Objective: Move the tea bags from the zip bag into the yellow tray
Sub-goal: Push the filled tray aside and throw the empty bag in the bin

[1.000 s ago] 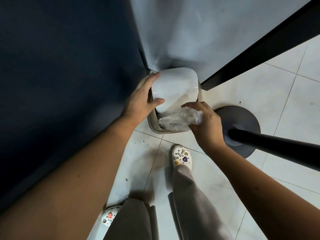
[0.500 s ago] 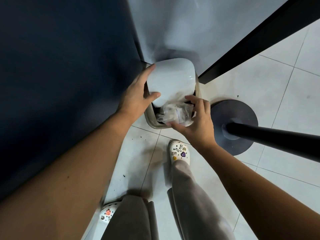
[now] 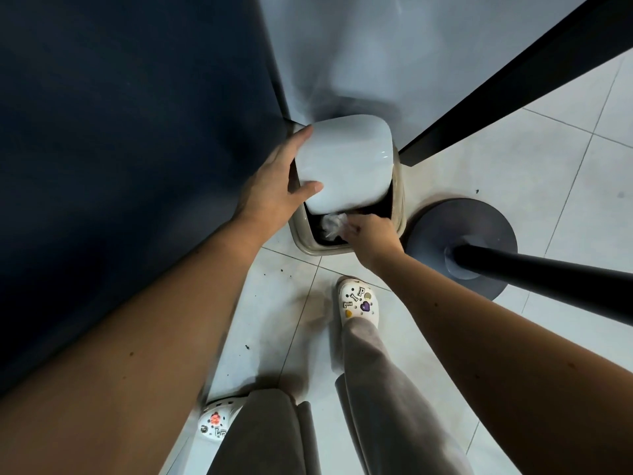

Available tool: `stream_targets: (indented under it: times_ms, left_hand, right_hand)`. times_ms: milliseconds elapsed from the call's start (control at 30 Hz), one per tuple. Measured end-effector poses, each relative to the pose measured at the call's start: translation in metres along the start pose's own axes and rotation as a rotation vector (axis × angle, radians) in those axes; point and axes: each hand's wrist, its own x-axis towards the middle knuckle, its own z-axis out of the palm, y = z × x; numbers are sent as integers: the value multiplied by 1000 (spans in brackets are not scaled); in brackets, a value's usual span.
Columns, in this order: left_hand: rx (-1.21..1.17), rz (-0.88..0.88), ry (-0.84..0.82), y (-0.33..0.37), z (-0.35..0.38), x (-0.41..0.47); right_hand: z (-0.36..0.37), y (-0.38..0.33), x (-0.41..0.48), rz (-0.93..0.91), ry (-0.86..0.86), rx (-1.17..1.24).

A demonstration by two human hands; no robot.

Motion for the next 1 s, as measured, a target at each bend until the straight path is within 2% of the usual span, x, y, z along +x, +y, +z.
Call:
stream_targets:
  times_ms: [67,233,300,400,533,1000]
  left_hand:
    - [-2,-1,-9,1,-1,1]
    - [-43,-26,-18,2,0,1]
    - [-99,-61,-9,0,3,0]
    - [-164,-103,6,1,4,-1]
    - [-99,-178,-34,-2,6,4]
    - [-44,-236,-83,16,2,-9]
  right_hand:
    - [0,0,-2,32,31,66]
    - [-25,-9,-37,-44,592,369]
    - [-36,-9,-40,-90,688,385]
    - [-48,-7,-21,-122,566,357]
    - [-58,-6,3,-133,424,234]
    - [-69,-14,-12,-125,393,128]
